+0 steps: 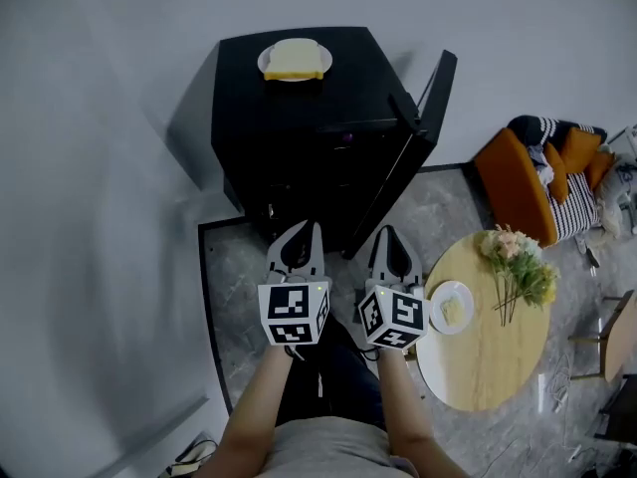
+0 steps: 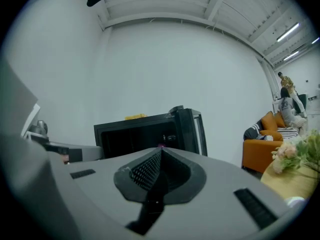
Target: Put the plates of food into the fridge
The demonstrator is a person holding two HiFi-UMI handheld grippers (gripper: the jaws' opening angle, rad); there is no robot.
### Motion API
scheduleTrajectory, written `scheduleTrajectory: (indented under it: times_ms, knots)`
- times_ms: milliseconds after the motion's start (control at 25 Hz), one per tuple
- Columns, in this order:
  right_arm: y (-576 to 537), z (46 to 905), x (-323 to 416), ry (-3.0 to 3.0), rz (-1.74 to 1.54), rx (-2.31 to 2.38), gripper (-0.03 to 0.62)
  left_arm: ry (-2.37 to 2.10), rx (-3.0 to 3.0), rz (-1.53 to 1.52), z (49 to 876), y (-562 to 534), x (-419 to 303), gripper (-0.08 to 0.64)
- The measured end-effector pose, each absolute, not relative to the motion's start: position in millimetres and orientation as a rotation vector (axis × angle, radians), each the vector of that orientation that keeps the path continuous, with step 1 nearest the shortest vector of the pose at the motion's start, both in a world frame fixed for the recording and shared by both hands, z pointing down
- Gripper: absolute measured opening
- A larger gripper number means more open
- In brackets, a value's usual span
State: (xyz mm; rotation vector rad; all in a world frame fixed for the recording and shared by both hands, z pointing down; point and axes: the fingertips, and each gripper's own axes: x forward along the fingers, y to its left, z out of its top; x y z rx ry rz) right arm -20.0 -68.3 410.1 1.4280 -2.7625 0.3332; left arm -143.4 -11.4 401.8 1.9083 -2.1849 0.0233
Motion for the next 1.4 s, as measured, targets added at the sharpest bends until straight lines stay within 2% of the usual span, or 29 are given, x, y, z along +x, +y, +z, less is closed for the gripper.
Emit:
scheduleTrajectory:
  times_ms: [600,1000,1160,1400]
  knots:
    - [-37.6,447.9,172.1,-2.459,0.457,1.859,0.012,-1.789,2.155,0.174,444.4,-26.4,24.0,0.008]
    - [-36.0,494.2,321.3,-2.287,0.662,1.999,0.012,-1.653,2.125,0.265,489.7,-43.9,132.3,0.008]
    - [-32.2,518.5,353.3,-2.241,0.773,1.992,0.012,-1.613,2.08,0.281,506.6,-49.6,154.4,0.008]
    - [-25.0,561.2,356.2,-2.219,1.009,1.86,0.012,-1.573,2.022,0.348,531.2,-52.1,161.4,0.008]
